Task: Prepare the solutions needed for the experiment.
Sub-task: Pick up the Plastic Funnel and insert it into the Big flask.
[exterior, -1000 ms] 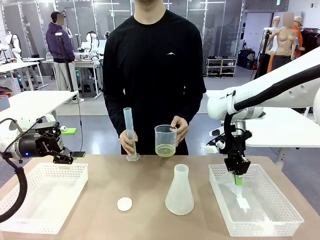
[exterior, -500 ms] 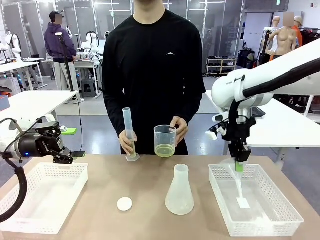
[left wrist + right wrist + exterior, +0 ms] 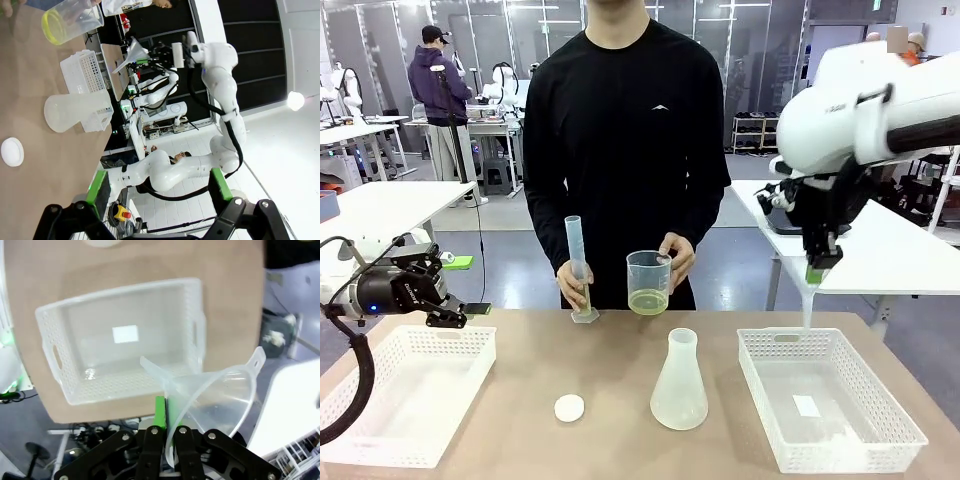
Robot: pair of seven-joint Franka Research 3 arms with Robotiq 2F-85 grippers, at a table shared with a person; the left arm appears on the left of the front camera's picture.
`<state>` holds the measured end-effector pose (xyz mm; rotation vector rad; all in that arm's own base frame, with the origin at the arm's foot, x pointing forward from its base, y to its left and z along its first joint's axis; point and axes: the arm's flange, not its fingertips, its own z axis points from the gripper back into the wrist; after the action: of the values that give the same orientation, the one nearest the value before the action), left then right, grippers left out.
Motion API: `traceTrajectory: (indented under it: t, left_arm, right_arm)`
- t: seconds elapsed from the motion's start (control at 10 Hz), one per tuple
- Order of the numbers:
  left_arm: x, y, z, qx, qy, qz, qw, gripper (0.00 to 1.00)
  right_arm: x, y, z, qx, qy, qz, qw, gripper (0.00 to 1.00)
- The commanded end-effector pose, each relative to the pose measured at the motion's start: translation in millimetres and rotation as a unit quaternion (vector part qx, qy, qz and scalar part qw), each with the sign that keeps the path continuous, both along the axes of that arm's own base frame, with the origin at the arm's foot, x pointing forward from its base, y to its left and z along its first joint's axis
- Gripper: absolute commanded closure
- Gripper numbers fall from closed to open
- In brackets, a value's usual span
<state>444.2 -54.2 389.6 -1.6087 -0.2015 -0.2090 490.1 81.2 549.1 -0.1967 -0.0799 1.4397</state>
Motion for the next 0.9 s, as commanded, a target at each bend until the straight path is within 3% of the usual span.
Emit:
traceTrajectory:
  t: [0.0, 0.4, 0.5, 0.8]
  left_arm:
    - [-0.1, -0.8, 1.0, -0.003, -0.004, 0.000, 1.000, 0.00]
    - [-0.1, -0.8, 1.0, -0.003, -0.004, 0.000, 1.000, 0.00]
    - [-0.1, -0.8, 1.0, -0.003, -0.004, 0.000, 1.000, 0.00]
    - [-0.1, -0.8, 1.0, -0.003, -0.004, 0.000, 1.000, 0.00]
  right_arm:
    - [-33.2, 6.0, 3.3, -0.041, -0.071, -0.030, 0.996, 1.00]
    - [-61.3, 14.4, 17.1, -0.028, -0.143, -0.038, 0.989, 1.00]
    - [-54.0, 14.6, 29.3, -0.035, -0.104, -0.013, 0.994, 1.00]
    - [-54.0, 14.6, 29.3, -0.035, -0.104, -0.013, 0.994, 1.00]
